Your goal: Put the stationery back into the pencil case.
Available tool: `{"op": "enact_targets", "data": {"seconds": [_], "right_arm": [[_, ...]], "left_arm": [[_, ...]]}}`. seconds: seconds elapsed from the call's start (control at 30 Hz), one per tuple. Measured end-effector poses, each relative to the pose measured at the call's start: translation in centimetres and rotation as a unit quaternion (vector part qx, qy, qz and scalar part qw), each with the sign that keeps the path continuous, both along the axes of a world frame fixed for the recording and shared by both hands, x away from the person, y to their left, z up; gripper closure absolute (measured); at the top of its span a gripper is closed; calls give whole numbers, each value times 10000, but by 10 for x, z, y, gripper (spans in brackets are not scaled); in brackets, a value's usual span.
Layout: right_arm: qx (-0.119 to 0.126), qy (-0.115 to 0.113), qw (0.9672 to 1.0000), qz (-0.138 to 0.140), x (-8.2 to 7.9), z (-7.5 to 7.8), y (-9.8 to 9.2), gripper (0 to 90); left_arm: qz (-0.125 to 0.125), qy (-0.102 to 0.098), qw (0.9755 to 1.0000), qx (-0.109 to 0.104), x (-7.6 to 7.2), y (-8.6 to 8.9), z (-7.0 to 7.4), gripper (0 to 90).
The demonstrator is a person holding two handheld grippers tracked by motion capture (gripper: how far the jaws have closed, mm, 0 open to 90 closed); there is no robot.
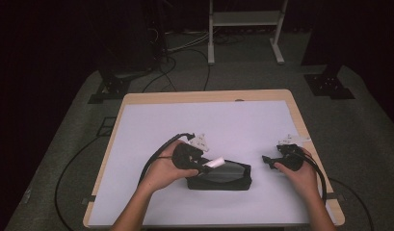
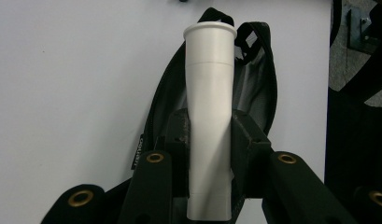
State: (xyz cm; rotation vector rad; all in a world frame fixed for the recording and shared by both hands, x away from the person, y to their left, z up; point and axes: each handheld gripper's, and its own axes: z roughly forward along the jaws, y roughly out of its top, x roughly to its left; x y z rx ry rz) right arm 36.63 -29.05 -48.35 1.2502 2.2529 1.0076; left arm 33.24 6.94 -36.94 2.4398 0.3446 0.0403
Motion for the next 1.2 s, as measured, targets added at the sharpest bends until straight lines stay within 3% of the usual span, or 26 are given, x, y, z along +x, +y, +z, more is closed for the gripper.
{"op": "enact_targets", "data": {"seconds": [0.77, 1.2], "right_arm": [[-2, -1, 10000, -1, 0, 0, 0, 177], [-1, -2, 10000, -1, 0, 0, 0, 177]], "left_arm": [[-66, 155, 9998, 125, 6, -16, -22, 702], [45, 128, 9999, -39, 6, -2, -13, 702]]}}
